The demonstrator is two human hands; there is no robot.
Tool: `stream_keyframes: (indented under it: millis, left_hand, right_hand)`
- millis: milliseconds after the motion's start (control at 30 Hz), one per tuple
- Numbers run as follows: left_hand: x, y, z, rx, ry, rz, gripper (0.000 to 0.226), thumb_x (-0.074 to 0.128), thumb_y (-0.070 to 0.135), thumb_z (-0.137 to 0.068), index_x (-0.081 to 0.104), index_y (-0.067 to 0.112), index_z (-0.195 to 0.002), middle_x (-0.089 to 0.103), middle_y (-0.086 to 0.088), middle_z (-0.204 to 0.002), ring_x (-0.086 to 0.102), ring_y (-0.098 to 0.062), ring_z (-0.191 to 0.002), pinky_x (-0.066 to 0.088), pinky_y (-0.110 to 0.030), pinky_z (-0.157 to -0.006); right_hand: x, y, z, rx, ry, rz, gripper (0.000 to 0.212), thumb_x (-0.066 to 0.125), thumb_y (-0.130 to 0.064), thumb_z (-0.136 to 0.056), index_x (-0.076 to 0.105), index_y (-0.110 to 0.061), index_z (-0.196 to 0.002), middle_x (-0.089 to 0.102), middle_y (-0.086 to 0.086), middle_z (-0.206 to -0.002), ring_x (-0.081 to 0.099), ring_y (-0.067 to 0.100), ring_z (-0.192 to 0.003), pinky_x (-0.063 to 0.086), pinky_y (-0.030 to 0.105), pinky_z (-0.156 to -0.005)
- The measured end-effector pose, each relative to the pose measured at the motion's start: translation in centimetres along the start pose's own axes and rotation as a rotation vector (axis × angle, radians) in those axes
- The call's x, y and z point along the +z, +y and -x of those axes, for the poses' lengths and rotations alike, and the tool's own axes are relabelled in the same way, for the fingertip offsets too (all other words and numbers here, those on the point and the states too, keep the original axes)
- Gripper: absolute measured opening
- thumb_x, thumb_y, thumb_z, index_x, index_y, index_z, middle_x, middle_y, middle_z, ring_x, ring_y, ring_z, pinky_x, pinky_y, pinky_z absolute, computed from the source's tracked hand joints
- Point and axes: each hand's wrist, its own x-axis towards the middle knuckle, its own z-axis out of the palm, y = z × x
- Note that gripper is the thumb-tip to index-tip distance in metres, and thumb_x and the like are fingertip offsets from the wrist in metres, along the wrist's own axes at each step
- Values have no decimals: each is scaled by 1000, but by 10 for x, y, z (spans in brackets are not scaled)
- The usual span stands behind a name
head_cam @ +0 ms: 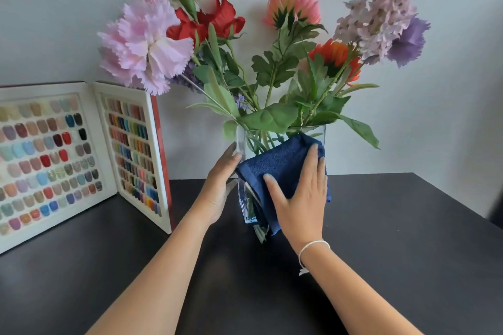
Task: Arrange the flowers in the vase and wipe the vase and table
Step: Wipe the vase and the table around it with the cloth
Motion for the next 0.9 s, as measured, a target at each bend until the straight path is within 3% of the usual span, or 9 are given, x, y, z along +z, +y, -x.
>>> stream_keyframes:
  millis: [133, 233, 333, 433, 500, 567, 700, 833, 900]
  left_hand:
    - [1, -1, -7, 29, 11, -87, 64, 57, 57, -76, 45, 30, -133, 59, 3, -128, 54, -16, -119, 39, -38, -102]
    - [3, -4, -10, 24, 20, -90, 71, 57, 55, -73, 43, 22, -134, 59, -6, -126, 57, -22, -114, 46, -35, -91]
    - [6, -5, -10, 31, 1, -54, 71, 56, 56, -71, 41, 22, -132, 59, -3, -122, 58, -21, -111, 47, -25, -78]
    - [6, -7, -9, 38, -61, -15, 82, 62, 64, -68, 40, 20, -134, 57, -5, -130, 55, -20, -119, 47, -32, -94]
    - [5, -8, -8, 42, -92, 18, 70, 56, 57, -78, 39, 19, -135, 53, -10, -136, 53, -23, -123, 40, -43, -104]
    - [5, -9, -9, 26, -96, 35, 57, 45, 50, -86, 40, 21, -135, 51, -9, -137, 51, -24, -124, 37, -48, -107]
    - [4, -10, -11, 11, -62, -16, 59, 43, 56, -86, 39, 26, -137, 51, -5, -138, 47, -24, -128, 35, -48, -108]
    - [4, -13, -13, -2, -33, -57, 63, 47, 70, -71, 46, 40, -127, 50, 3, -138, 44, -16, -128, 28, -46, -112]
    - [3, -14, -14, -18, -17, -56, 59, 48, 71, -68, 48, 45, -121, 49, 3, -138, 44, -21, -128, 24, -50, -113]
  right_hand:
    - [1, 2, -10, 12, 12, -54, 84, 51, -56, -80, -8, -45, -138, 1, -23, -145, -4, 8, -141, 5, 43, -117]
    - [5, 1, -15, 18, 3, -97, 72, 48, -54, -83, -6, -55, -130, -5, -22, -146, -9, 7, -140, 0, 43, -117]
    - [13, -2, -13, 6, 4, -69, 69, 46, -50, -86, -5, -52, -132, -10, -21, -146, -12, 7, -138, -2, 43, -115]
    - [18, -4, -3, -87, -20, 21, 66, 41, -46, -89, -8, -49, -133, -13, -21, -146, -15, 10, -138, -2, 43, -114]
    - [22, -4, 2, -165, -67, 82, 62, 36, -42, -91, -9, -49, -133, -14, -21, -145, -17, 12, -137, -4, 41, -113]
    - [22, -4, 3, -237, -102, 142, 57, 33, -35, -93, -6, -45, -135, -11, -19, -146, -14, 17, -138, -3, 42, -112]
    - [13, 1, -9, -303, -104, 172, 54, 32, -24, -94, 2, -38, -137, -1, -15, -146, -4, 20, -139, 4, 44, -114]
    - [2, 11, -27, -234, -33, 28, 50, 30, -20, -95, 9, -38, -137, 0, -20, -145, -1, 13, -141, 10, 37, -116]
    - [-4, 15, -36, -154, 18, -40, 48, 30, -21, -97, 10, -42, -136, 1, -23, -145, 0, 8, -141, 11, 32, -116]
